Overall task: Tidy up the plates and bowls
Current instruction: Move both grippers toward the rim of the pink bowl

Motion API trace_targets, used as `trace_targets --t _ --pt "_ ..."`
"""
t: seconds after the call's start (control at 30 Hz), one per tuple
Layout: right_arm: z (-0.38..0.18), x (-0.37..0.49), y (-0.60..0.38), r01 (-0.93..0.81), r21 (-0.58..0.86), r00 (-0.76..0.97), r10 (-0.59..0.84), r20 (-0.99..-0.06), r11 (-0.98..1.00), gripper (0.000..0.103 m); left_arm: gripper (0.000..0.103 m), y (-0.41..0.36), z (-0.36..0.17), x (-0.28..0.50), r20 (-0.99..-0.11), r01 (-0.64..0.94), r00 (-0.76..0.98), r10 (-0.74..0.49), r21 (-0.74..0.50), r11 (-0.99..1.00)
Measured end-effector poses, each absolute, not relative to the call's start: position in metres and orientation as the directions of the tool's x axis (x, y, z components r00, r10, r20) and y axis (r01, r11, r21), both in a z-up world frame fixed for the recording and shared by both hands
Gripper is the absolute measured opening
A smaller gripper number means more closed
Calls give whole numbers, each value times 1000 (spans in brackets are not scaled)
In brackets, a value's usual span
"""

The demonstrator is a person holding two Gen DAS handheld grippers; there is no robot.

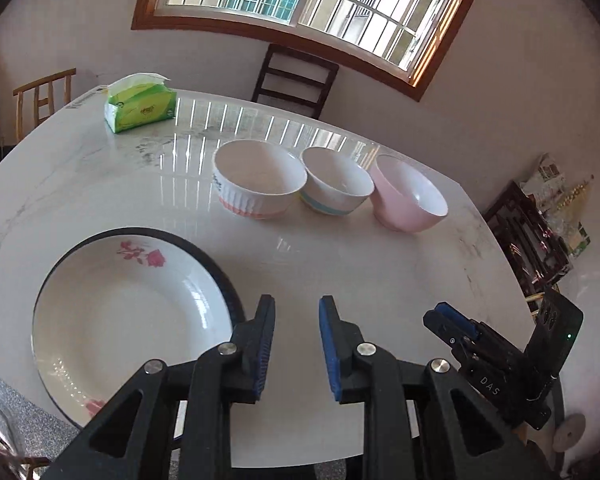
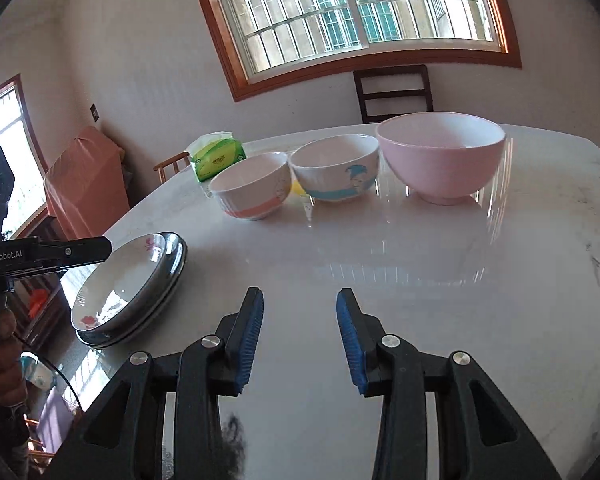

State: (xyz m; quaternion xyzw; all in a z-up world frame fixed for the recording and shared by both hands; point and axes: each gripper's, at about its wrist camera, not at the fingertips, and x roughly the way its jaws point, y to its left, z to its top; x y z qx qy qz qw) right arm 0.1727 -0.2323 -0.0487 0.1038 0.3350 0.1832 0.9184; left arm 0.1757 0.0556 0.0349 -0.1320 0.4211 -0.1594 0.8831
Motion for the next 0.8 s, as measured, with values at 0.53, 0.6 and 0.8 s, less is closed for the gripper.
trace_targets --t 0.53,0.6,0.8 --pt "18 299 -372 -70 411 655 353 -669 909 53 43 -119 83 369 -746 317 514 -423 -293 902" --pt "14 317 -376 -54 439 636 370 -677 897 53 43 -130 78 390 -760 315 503 -411 -282 906" --pt "-2 358 -372 -4 467 595 378 -709 884 53 43 -138 53 445 -815 274 451 -365 -263 925"
